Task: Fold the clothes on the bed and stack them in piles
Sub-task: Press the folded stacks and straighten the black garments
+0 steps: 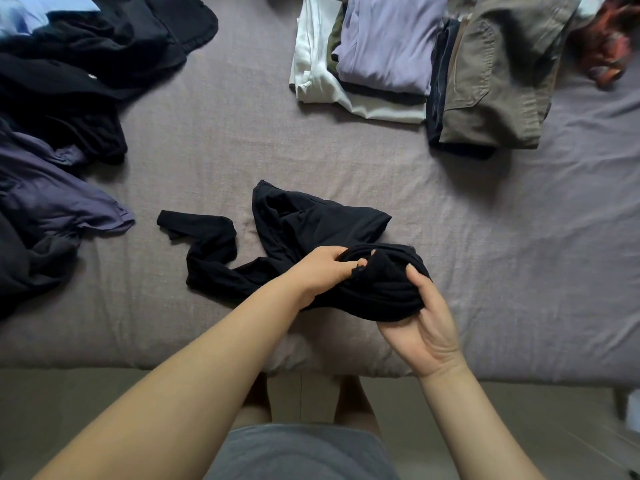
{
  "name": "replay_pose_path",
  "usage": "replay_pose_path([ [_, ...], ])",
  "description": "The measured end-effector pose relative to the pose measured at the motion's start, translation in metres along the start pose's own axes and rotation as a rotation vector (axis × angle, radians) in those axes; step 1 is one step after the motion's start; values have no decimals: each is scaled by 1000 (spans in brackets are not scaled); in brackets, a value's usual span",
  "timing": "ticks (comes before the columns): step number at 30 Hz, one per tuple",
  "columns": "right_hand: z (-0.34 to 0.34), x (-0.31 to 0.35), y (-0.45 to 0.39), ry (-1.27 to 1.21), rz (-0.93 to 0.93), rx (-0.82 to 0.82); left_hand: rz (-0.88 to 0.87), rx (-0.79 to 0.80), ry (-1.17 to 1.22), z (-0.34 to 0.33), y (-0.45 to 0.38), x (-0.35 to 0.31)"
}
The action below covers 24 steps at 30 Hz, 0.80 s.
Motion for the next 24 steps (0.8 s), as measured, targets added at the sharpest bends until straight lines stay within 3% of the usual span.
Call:
replay_pose_path([
  [2, 0, 0, -1, 7, -2, 9, -121, -113, -75, 7, 3, -11],
  [5, 4, 2, -3, 66, 10, -14, -352, -309, 57, 19, 19, -31],
  [8, 0, 4, -2, 101, 23, -8, -415, -154, -99, 9, 36, -40],
  [10, -4, 3, 1, 172, 20, 6, -445, -176, -330, 6, 40, -36],
  [11, -3, 4, 1, 247, 27, -21, -463, -227, -337, 9, 38, -34],
  [13, 4, 9, 0, 417, 61, -117, -445, -339, -148, 22, 34, -28],
  [16, 43, 27, -4, 538, 139, -423, -360, -533, 255, 55, 32, -19],
  [20, 95, 40, -2, 632, 79, -703, -431, -710, 244, 95, 37, -28],
  [24, 123, 39, 3, 414, -13, -784, -457, -795, 266, 119, 31, -46],
])
Point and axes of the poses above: each hand's wrist, its own y-axis away from the middle knuckle, its own z-axis out of the back of the hand, x = y × z, the point moved 5 cm from there along -y, towards the middle knuckle, and after that the axes turned 1 degree about -z, right-handed, at the moved point
